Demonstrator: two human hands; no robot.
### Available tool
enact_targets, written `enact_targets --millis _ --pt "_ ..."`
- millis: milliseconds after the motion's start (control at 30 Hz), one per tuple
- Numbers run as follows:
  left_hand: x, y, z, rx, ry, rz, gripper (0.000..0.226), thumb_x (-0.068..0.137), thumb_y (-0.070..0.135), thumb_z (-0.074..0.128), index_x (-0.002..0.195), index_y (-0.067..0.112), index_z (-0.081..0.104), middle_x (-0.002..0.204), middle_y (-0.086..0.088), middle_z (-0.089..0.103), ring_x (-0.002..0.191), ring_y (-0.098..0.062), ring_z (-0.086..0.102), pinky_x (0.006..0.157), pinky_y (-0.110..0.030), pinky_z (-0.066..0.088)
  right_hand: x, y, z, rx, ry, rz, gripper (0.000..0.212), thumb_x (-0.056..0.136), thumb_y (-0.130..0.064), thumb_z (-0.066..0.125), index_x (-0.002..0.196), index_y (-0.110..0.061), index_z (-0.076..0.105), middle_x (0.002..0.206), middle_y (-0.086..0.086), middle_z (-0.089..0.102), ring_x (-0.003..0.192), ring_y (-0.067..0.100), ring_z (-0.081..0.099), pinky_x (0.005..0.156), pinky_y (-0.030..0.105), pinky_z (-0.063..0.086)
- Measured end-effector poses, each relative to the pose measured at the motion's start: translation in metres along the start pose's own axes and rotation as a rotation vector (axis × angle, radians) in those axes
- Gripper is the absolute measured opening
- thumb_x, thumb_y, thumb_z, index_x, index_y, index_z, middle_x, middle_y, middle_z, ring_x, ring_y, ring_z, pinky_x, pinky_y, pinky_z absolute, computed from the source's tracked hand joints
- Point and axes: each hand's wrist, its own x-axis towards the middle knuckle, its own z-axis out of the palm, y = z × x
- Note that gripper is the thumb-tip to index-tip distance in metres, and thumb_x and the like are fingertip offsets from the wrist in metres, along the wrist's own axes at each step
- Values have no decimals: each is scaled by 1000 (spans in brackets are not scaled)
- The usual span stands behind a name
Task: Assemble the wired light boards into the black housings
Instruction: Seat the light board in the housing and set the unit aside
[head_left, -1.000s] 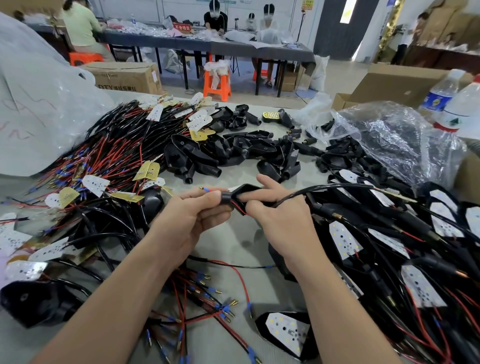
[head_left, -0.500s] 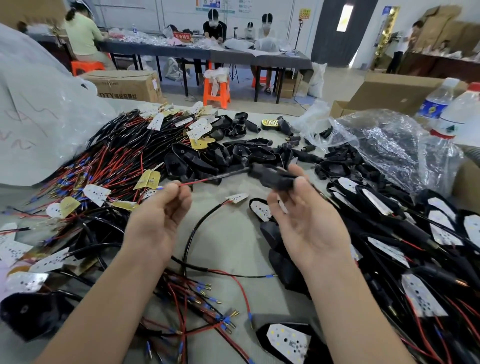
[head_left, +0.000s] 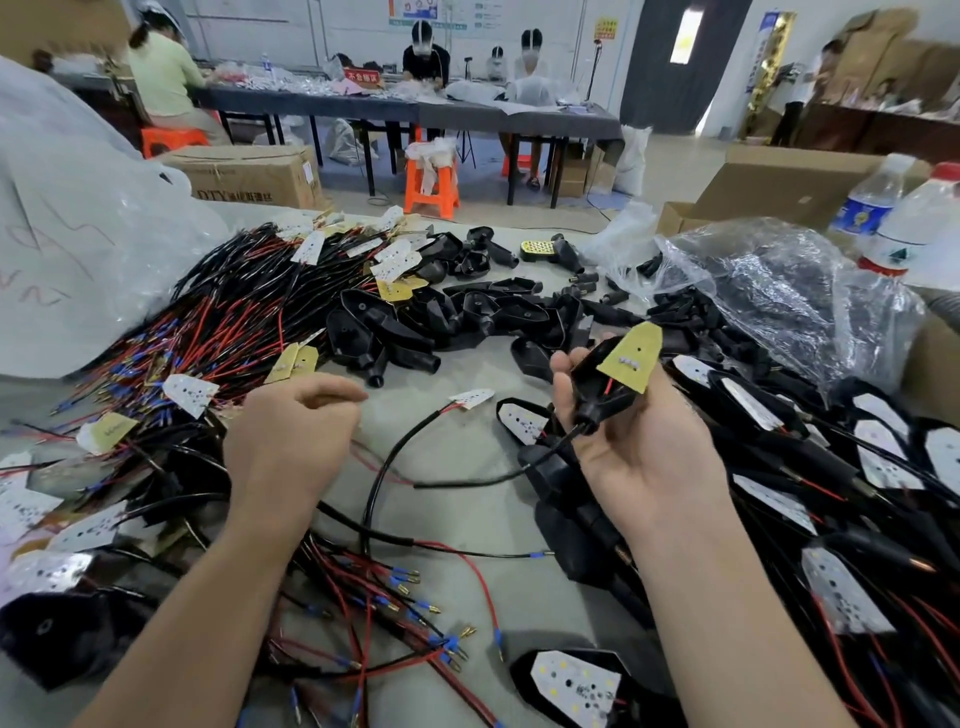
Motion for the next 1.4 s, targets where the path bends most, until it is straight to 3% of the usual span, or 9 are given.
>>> enact_targets --millis 100,233,367,533,633,833,1000,1200,1400 --pt "-13 4 2 314 198 331 22 77 13 72 75 35 74 85 19 70 97 -13 57 91 -34 38 -3 7 2 -164 15 -14 41 105 -33 53 108 6 64 91 22 72 72 28 71 47 27 53" --pt "-42 23 12 -11 101 528 22 80 26 63 93 35 78 78 33 60 87 7 54 84 -27 44 -4 23 8 -398 41 -63 33 102 -31 60 116 -2 62 81 14 70 61 23 66 45 27 50" --pt "-69 37 25 -271 -152 450 22 81 50 65 101 53 73 80 27 72 71 -3 66 64 -12 49 -6 42 6 -556 -28 -182 14 97 -22 69 108 -16 64 76 0 68 66 15 67 60 30 58" --pt "-68 38 34 -354 -230 320 26 74 50 74 96 64 70 82 26 75 75 1 71 69 -12 54 -10 51 7 -617 -145 -174 8 96 -14 67 99 -21 66 73 -4 71 67 10 69 59 21 54" --pt "-64 36 34 -502 -366 291 27 85 24 75 103 43 79 82 11 79 78 -3 74 74 -19 58 -10 50 8 -582 -165 -125 7 99 -14 63 98 -19 67 75 -1 71 66 12 67 57 23 53" --pt "-54 37 28 -605 -488 250 24 87 5 67 83 23 82 60 1 67 53 -9 53 56 -16 46 -10 48 8 -392 -217 7 29 105 -17 51 94 -11 77 79 12 66 68 22 61 61 35 56" --pt "-56 37 31 -580 -371 151 17 84 3 78 79 19 81 65 -6 75 49 -7 60 51 -14 46 -8 53 7 -382 -178 41 31 104 -24 56 86 -14 78 84 12 62 76 23 60 72 37 54" --pt "-59 32 27 -438 -154 250 12 70 50 76 79 43 78 63 9 69 55 -7 58 57 -30 49 -10 56 6 -388 -170 63 30 99 -31 61 89 -10 80 92 14 74 82 24 69 80 38 61" --pt "-57 36 33 -449 -406 130 10 71 31 86 67 24 80 71 -26 63 64 -21 54 66 -35 45 -6 53 6 -334 -96 1 30 105 -22 53 111 3 67 89 16 73 79 26 66 72 37 59"
